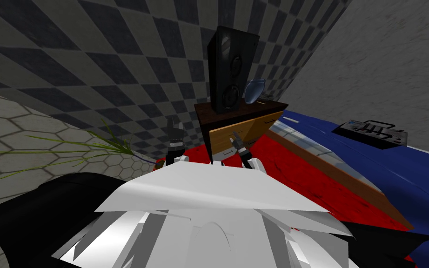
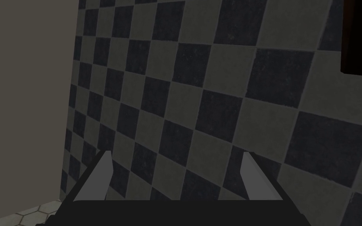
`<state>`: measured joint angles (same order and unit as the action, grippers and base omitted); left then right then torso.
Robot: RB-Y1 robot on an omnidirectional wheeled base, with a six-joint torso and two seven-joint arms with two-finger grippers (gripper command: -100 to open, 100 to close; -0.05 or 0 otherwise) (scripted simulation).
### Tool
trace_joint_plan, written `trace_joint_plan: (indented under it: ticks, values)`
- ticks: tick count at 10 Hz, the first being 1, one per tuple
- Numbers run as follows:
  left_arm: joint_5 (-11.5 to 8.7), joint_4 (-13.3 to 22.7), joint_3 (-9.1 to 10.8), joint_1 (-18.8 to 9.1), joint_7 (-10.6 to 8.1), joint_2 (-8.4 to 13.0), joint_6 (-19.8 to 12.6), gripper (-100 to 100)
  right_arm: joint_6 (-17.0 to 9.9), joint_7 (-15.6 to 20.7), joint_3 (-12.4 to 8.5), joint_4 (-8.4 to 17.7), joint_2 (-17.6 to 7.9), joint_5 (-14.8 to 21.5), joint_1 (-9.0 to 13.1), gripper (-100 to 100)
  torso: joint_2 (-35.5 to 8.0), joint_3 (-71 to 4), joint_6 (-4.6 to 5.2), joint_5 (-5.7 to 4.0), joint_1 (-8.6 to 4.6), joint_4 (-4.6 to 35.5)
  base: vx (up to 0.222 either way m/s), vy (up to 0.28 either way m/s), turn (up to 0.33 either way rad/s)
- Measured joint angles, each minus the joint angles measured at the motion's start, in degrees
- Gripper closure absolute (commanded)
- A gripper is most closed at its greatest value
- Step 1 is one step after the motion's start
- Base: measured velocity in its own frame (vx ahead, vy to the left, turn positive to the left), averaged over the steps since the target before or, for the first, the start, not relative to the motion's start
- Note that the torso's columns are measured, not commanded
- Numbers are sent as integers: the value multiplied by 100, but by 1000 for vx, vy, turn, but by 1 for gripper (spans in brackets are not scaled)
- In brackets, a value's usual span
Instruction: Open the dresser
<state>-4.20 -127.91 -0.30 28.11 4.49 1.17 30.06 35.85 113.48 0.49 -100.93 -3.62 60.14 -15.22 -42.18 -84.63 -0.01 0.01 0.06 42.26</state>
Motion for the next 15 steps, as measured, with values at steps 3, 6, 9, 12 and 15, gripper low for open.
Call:
trace_joint_plan:
  ticks: [3, 6, 9, 12, 15]
  values:
    - [0, 0, 1, 0, 0, 1, 0, 0, -63, -58, 6, 14, -7, 17, 55, 100, -31, 18, 4, -7, -28, 7, -12, -5, -28]
    - [0, 0, 0, 0, 0, 0, 0, 0, -55, -38, 13, 27, -228, 33, 33, -100, -10, 6, 1, 2, 2, 4, -31, 31, -2]
    - [0, 0, 0, 0, 0, 0, 0, 0, -148, -103, 21, -52, -175, 86, 65, -100, 10, -6, 0, -2, -9, -3, 13, 55, 30]
    - [0, 0, 1, 0, 0, 1, 0, 0, -181, -145, 22, -76, -177, 87, 50, 100, -31, 18, 4, -9, -35, 7, -10, -11, -17]
    - [0, 0, 1, -2, 0, 1, 0, 0, -186, -223, 46, -146, -249, 104, 20, 100, -64, 37, 13, -1, -26, 31, -144, -58, -18]
